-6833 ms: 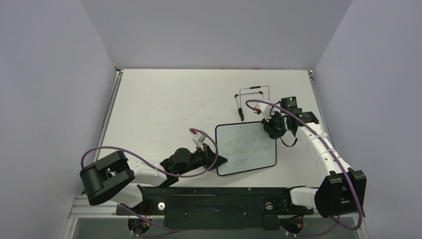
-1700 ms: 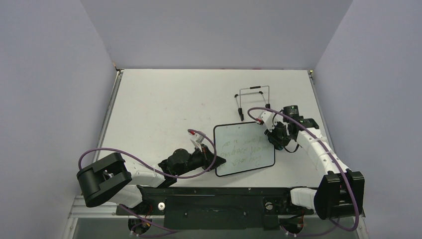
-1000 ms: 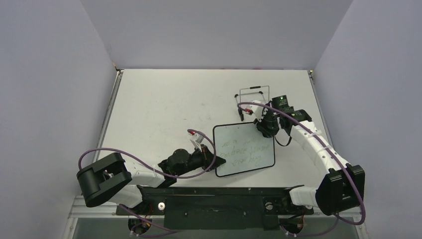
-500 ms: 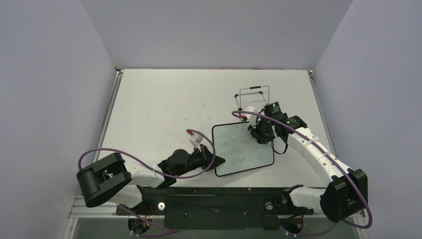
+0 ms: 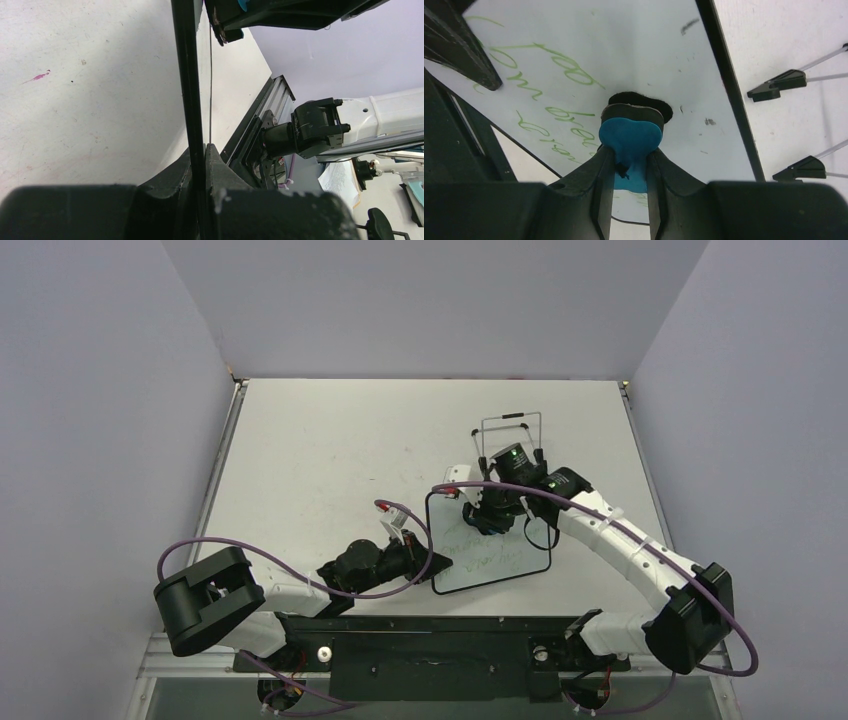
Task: Erase the whiteboard
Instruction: Erase the whiteboard at the center of the board.
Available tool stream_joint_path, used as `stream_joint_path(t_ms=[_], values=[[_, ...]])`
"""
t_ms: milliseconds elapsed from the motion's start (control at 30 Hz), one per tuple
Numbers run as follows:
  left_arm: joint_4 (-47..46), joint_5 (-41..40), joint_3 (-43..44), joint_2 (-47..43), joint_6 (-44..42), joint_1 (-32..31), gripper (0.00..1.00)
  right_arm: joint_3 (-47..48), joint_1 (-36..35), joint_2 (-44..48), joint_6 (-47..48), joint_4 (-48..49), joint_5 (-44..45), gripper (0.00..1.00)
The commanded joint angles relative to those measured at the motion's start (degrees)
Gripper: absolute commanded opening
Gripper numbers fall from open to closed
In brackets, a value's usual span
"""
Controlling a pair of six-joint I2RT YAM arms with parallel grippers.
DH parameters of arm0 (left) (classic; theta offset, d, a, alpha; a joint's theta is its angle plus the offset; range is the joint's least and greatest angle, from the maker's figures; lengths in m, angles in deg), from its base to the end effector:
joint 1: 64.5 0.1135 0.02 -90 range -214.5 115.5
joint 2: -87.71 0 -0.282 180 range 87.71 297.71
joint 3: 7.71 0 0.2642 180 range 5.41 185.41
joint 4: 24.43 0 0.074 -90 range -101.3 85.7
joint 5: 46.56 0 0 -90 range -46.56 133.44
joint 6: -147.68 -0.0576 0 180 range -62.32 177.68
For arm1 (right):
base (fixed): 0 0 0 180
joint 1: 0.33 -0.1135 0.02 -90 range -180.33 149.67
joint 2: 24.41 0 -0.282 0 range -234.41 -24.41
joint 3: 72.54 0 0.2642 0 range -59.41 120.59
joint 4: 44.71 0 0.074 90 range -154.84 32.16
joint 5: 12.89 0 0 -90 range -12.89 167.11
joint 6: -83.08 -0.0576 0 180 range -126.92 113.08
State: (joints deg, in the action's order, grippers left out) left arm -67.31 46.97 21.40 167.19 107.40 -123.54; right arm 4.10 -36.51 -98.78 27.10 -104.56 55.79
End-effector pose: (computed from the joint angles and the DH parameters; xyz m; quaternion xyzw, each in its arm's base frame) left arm 0.1345 -0.2311 0.1701 0.0813 0.7473 -0.5493 0.3650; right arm 0.2108 0.1801 0.2878 -0.5849 0.7424 0.1828 0.2709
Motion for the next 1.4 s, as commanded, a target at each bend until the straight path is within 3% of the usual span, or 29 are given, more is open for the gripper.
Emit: stream_joint_path(t_ms=[0, 167, 400, 733, 833, 1033, 1200, 1367], values=[[-5.19, 3.29, 0.77, -1.53, -3.61, -0.54, 0.00, -3.30, 4.27, 2.31, -1.61, 3.36, 2.85, 0.00], [-5.17, 3.56, 0.76, -1.67, -3.66, -0.54, 0.00, -6.48, 12.38, 2.73, -5.34, 8.22, 8.94, 0.00], [-4.85, 3.42, 0.80, -1.95, -3.78, -0.54, 0.00, -5.85, 13.06, 1.66, -6.44, 9.32, 10.38, 0.00], [-4.52, 2.97, 0.53, -2.24, -3.81, -0.54, 0.00, 3.18, -3.28, -1.00, -4.04, 3.88, 4.50, 0.00], [-4.29, 2.69, 0.18, -2.90, -3.79, -0.54, 0.00, 4.20, -4.37, -2.11, -4.04, 2.75, 2.84, 0.00], [-4.74, 2.52, -0.33, -2.99, -3.65, -0.50, 0.00, 1.01, -3.37, -0.33, -3.39, 5.43, 10.76, 0.00], [-9.71, 3.91, -0.97, -0.62, -1.13, 0.02, 0.00, -0.79, -4.01, 3.81, 3.90, 3.50, 5.09, 0.00], [-12.53, 5.35, -1.03, 0.72, 0.74, 0.72, 0.00, -1.34, -7.13, 4.57, 9.71, 1.81, 5.38, 0.00]])
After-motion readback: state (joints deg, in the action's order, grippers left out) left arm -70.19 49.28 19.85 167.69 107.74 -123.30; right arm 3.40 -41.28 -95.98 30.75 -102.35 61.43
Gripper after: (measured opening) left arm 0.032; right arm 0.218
